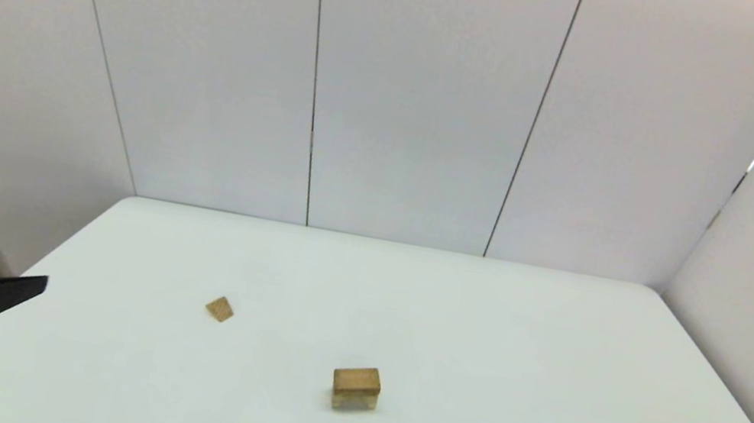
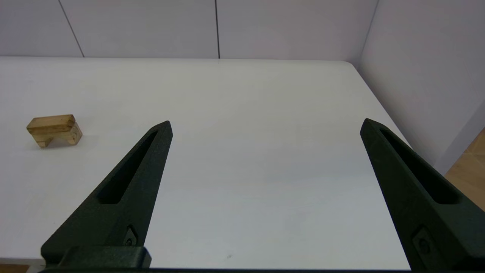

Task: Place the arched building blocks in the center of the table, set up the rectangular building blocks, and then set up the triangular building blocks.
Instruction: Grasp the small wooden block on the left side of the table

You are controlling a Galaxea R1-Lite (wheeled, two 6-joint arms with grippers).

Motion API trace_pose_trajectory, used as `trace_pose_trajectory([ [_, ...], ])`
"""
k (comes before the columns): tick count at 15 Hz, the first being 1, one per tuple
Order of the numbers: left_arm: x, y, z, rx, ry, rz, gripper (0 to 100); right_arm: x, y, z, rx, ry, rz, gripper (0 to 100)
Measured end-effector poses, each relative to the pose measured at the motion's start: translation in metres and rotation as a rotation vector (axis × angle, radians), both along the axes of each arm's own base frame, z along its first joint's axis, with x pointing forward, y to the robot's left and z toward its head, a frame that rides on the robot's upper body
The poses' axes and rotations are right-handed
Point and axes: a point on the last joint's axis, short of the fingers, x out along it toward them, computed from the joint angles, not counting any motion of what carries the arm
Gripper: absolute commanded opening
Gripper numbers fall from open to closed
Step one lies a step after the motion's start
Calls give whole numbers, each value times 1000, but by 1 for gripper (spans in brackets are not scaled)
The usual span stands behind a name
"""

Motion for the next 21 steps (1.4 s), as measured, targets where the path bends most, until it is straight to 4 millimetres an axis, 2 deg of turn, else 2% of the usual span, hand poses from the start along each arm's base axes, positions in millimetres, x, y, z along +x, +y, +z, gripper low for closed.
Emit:
trace_pose_trajectory([
  [2,49,0,-9,-5,105,13,100,0,0,0,0,0,0,100],
  [5,117,-1,-39,-56,250,56,100,0,0,0,0,0,0,100],
  [7,154,-8,-61,-134,335,104,100,0,0,0,0,0,0,100],
  [10,195,-23,-91,-226,425,170,100,0,0,0,0,0,0,100],
  [13,222,-30,-115,-211,470,158,100,0,0,0,0,0,0,100],
  [16,232,-31,-131,-82,492,37,100,0,0,0,0,0,0,100],
  [18,238,-31,-133,5,490,-47,100,0,0,0,0,0,0,100],
  [21,243,-32,-125,138,538,-197,100,0,0,0,0,0,0,100],
])
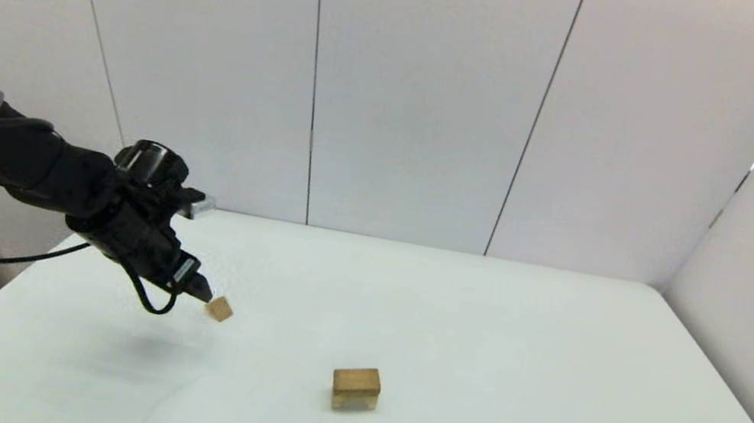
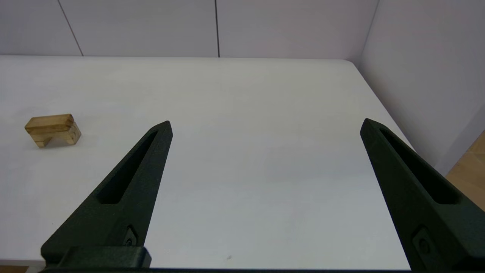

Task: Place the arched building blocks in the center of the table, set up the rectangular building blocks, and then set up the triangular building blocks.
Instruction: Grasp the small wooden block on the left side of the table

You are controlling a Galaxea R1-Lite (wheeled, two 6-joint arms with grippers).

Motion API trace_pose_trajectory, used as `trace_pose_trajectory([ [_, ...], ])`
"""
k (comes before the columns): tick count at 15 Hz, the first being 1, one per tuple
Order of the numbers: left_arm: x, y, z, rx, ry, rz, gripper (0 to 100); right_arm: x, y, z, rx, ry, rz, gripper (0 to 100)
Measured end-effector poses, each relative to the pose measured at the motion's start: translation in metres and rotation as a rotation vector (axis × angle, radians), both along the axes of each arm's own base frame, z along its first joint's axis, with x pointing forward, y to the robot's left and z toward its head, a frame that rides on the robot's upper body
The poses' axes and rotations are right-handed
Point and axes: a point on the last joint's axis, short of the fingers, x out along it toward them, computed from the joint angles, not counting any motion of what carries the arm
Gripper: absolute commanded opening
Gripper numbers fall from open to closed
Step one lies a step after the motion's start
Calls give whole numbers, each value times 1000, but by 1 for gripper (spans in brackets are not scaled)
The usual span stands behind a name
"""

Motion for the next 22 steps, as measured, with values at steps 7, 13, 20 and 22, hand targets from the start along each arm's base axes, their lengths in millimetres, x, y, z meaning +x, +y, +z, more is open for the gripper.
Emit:
trace_pose_trajectory([
  [7,10,-3,8,95,62,-239,100,0,0,0,0,0,0,100],
  [13,23,-16,7,-15,73,-27,100,0,0,0,0,0,0,100],
  [20,25,-44,-1,-269,247,651,100,0,0,0,0,0,0,100],
  [22,32,-47,-6,-309,258,824,100,0,0,0,0,0,0,100],
])
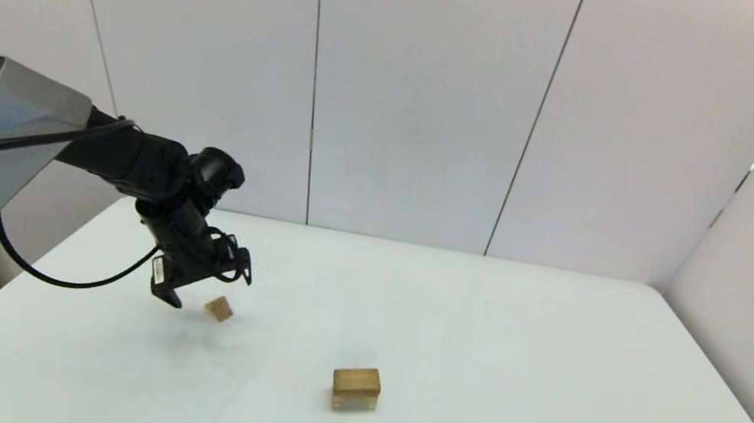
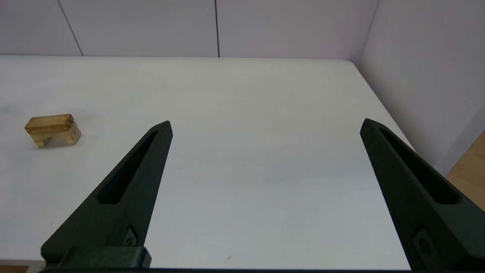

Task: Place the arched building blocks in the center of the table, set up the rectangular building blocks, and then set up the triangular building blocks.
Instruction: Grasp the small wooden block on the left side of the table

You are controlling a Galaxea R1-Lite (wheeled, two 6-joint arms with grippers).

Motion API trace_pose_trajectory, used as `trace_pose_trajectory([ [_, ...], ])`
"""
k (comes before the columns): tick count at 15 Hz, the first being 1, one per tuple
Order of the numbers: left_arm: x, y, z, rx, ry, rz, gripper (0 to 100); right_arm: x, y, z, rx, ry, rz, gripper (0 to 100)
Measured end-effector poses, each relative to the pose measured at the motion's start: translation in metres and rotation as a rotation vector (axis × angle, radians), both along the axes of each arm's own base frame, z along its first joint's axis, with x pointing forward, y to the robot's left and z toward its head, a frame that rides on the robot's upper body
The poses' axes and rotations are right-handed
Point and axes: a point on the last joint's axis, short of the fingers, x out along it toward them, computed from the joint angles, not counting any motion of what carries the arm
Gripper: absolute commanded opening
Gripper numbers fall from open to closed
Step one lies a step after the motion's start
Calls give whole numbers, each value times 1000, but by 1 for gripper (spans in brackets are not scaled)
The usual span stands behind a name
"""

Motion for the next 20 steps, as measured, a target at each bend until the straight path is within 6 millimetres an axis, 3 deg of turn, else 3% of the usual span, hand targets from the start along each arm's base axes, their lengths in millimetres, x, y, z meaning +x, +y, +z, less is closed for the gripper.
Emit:
trace_pose_trajectory([
  [3,11,-3,-5,-38,31,194,100,0,0,0,0,0,0,100],
  [7,20,-4,-13,-6,112,297,100,0,0,0,0,0,0,100],
  [11,25,-5,-27,18,151,319,100,0,0,0,0,0,0,100],
  [20,38,-7,-39,-1,149,336,100,0,0,0,0,0,0,100],
])
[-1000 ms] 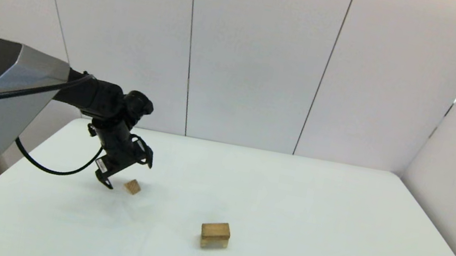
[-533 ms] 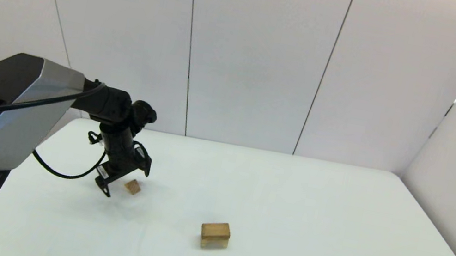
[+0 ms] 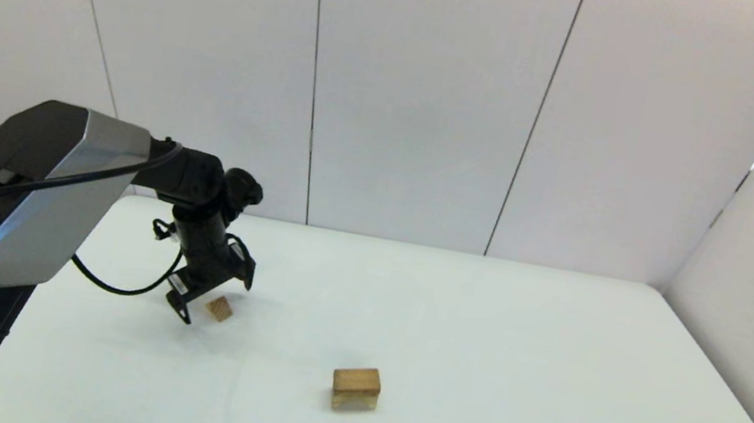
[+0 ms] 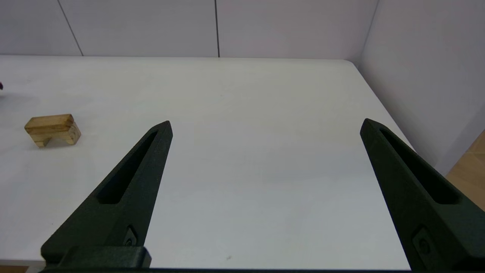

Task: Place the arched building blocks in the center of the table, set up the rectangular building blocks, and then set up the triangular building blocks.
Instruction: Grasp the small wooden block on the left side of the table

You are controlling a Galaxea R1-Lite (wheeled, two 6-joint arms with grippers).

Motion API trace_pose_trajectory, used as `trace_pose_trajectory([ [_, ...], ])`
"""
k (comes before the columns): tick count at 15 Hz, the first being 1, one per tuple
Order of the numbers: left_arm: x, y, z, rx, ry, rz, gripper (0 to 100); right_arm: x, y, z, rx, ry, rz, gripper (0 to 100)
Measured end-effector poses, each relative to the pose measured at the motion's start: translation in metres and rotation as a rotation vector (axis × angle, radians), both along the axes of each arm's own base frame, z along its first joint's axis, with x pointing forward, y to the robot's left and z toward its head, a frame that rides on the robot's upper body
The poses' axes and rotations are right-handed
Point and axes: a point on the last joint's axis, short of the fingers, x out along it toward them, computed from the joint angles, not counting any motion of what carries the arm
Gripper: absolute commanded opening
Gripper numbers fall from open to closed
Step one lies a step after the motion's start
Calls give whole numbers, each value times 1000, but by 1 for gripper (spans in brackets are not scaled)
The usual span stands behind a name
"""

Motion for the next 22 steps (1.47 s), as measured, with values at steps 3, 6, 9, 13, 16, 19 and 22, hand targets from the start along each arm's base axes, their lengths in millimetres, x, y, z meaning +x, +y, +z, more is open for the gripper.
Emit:
trace_pose_trajectory([
  [3,0,0,-1,3,29,7,100,0,0,0,0,0,0,100],
  [6,2,1,-1,2,25,17,100,0,0,0,0,0,0,100],
  [9,3,3,0,1,26,21,0,0,0,0,0,0,0,100],
  [13,3,4,2,2,34,24,0,0,0,0,0,0,0,100],
  [16,3,4,1,2,35,24,0,0,0,0,0,0,0,100],
  [19,4,4,-3,4,42,23,0,0,0,0,0,0,0,100],
  [22,4,4,-4,5,43,22,0,0,0,0,0,0,0,100],
])
